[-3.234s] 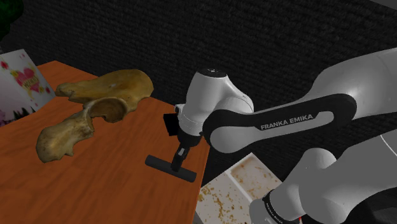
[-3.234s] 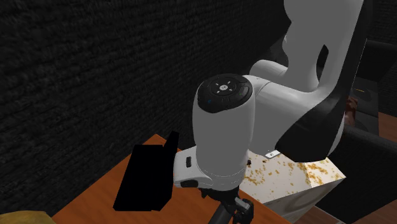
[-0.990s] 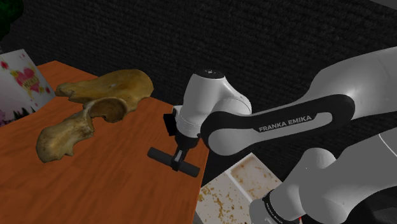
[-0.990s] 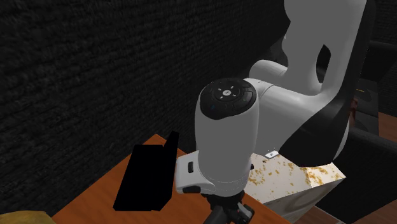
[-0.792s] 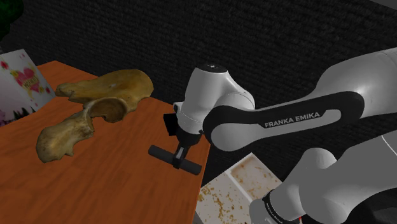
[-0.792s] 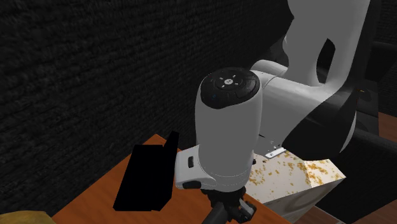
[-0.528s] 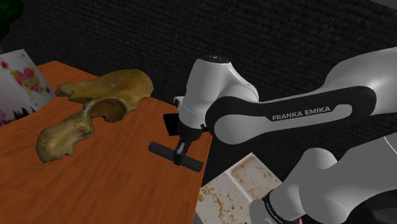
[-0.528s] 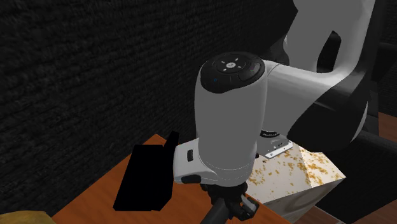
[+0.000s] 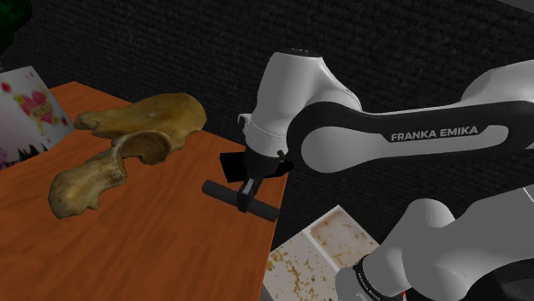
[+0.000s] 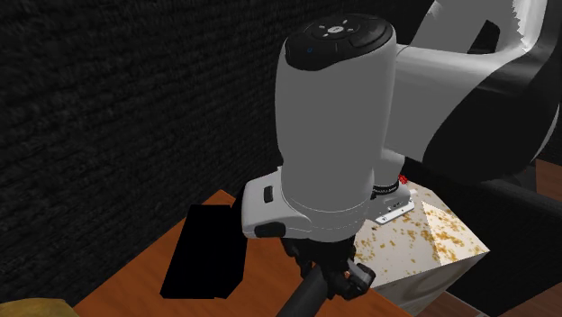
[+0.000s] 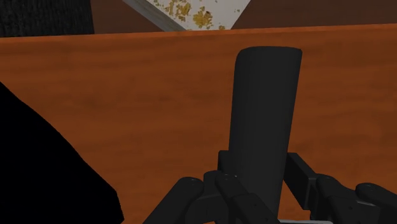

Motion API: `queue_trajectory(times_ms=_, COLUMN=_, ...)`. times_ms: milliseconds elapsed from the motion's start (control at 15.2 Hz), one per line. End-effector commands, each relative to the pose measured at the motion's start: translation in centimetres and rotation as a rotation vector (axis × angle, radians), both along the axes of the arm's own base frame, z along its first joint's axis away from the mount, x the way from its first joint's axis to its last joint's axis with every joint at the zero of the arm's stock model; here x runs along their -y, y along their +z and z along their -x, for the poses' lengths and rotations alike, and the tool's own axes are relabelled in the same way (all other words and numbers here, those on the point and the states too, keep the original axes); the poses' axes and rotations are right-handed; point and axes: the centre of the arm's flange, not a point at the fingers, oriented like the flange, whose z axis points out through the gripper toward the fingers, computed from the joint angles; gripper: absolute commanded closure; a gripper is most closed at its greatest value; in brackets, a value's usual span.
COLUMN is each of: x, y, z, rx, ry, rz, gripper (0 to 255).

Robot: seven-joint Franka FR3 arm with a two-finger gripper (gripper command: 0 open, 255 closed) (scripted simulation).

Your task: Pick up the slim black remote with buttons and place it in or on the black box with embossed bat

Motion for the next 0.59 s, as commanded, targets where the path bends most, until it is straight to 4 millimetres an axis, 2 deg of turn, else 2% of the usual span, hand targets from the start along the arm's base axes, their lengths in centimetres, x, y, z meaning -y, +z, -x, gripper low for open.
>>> queue_trajectory(times_ms=0, x=-0.1, y=1.0, z=0.0, rx=0.0, ry=0.0, rz=0.0, gripper=255)
queue_trajectory(times_ms=528, x=-0.1, y=5.1, z=0.0, rx=0.0, ry=0.0, rz=0.0, gripper=255)
